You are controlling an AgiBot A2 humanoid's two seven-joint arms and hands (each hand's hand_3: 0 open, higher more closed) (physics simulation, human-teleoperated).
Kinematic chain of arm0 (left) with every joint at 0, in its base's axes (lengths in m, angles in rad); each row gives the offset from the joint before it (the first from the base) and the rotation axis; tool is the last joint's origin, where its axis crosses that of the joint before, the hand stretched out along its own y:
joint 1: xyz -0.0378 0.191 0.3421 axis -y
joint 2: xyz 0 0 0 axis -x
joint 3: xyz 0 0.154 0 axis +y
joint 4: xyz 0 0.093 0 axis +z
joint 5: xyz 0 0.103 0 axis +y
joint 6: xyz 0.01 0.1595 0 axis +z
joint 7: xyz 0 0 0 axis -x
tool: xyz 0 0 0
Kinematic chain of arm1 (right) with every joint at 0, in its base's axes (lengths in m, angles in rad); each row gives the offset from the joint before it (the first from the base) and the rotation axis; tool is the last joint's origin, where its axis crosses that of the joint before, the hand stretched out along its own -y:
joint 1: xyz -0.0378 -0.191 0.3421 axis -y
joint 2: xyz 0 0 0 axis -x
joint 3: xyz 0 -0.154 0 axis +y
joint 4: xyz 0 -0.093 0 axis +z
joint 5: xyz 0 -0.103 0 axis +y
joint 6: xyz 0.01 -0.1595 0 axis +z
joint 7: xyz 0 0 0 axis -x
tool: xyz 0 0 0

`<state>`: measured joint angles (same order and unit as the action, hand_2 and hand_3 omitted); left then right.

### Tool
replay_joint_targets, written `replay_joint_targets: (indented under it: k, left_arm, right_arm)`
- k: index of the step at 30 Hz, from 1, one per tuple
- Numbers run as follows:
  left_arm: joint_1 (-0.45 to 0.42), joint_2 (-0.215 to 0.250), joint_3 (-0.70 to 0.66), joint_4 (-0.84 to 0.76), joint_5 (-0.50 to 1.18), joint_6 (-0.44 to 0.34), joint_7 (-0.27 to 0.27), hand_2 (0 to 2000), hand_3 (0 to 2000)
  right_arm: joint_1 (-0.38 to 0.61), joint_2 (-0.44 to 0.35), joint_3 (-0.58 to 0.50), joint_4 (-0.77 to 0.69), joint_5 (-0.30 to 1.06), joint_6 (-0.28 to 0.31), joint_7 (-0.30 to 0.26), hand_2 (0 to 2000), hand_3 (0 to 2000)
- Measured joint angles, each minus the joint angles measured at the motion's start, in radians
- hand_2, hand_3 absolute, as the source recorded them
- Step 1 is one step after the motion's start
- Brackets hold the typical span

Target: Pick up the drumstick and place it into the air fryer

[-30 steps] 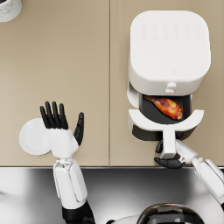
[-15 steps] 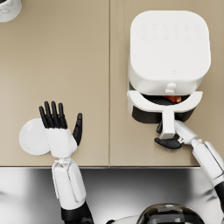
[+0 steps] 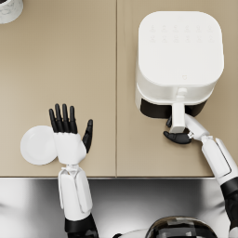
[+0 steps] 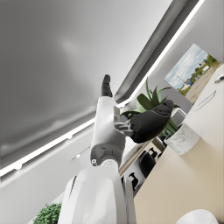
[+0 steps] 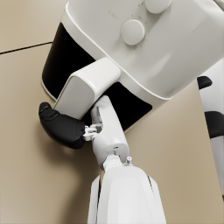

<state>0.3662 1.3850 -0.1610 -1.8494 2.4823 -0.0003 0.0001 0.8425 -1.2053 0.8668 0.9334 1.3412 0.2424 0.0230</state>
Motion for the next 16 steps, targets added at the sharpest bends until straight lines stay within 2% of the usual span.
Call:
replay_joint_targets:
  k: [1,3,6,16]
  left_arm:
    - [0.001,-0.001,0.002,0.002,0.000,0.000,0.000,0,0]
    - [0.001,-0.003,0.003,0.004,0.000,0.000,0.000,0,0]
    - [0.001,-0.004,0.003,0.006,0.000,0.000,0.000,0,0]
    - [0.001,-0.004,0.003,0.007,0.000,0.000,0.000,0,0]
  right_arm:
    - [0.005,-0.002,0.004,-0.007,0.000,-0.001,0.000,2000,2000]
    - [-0.033,-0.027,-0.071,-0.003,0.001,0.007,-0.004,2000,2000]
    - [-0.057,-0.044,-0.126,0.001,0.001,0.028,-0.006,2000,2000]
    - [-0.065,-0.056,-0.157,0.002,0.001,0.021,-0.019,2000,2000]
